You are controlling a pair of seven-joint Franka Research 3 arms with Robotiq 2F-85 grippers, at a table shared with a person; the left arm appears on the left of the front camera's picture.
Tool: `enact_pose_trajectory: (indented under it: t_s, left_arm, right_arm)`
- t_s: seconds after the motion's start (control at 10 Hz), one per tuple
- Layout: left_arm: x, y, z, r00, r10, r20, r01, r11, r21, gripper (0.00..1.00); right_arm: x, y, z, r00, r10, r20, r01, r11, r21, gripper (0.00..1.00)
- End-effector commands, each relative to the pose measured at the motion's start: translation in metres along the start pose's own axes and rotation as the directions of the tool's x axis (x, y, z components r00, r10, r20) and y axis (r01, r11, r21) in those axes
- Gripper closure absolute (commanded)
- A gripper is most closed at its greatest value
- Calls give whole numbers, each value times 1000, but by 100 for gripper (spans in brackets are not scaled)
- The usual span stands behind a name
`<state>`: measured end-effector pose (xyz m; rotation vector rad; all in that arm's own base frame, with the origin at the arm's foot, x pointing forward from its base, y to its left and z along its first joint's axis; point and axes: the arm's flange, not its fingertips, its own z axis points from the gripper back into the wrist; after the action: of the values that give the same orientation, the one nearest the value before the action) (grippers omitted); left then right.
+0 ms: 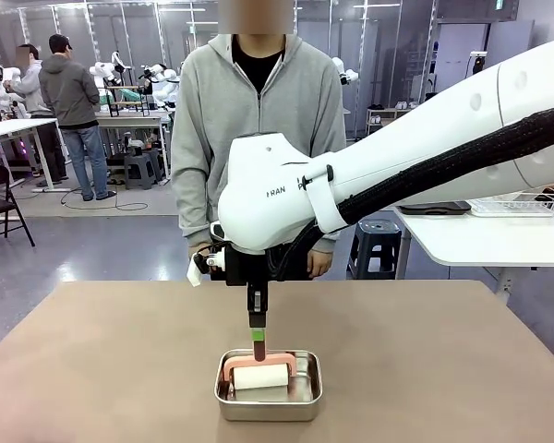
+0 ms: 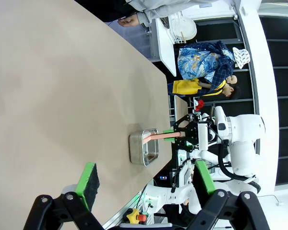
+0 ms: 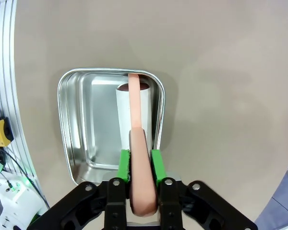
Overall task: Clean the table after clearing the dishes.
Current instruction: Place the Lint Roller back on top of the Airtight Container.
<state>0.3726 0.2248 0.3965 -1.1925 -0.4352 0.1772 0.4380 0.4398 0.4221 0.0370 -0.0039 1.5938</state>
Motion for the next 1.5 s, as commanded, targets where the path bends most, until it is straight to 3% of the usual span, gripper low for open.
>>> enact_pose_trajectory:
  t_s: [0.0,0.1,0.3,0.4,0.5,0.6,1.0,1.4]
  left_arm:
    - [-2,-2,3,1000,-3,-7,3,1000,-3,0]
    - [-2,-2,3,1000,-3,-7,3,1000,-3,0]
    - [-2,-2,3,1000,-3,-7,3,1000,-3,0]
    - [-2,-2,3,1000,-3,-7,3,1000,-3,0]
    - [-2,-2,3,1000,-3,-7,3,1000,-3,0]
    - [-2,-2,3,1000,-3,-7,3,1000,-3,0]
    - [-2,-2,3,1000,-3,-7,3,1000,-3,0]
    - [-2,-2,3,1000,-3,-7,3,1000,-3,0]
  right_arm:
    - [-3,5,12,999,13,-38,-13,1000,-23,35]
    - [-3,6,23,999,16,-38,-17,999,-31,0]
    - [-3,4,28,999,1,-39,-2,999,-34,0]
    - [-3,3,29,999,-4,-38,2,999,-33,12]
    - [-4,3,30,1000,-15,-27,14,999,-36,2]
    - [-5,2,30,1000,-22,-20,21,999,-40,0]
    - [-8,-11,41,998,-48,-37,45,996,-74,0]
    - [-7,-5,32,1000,-7,-19,6,1000,-30,0]
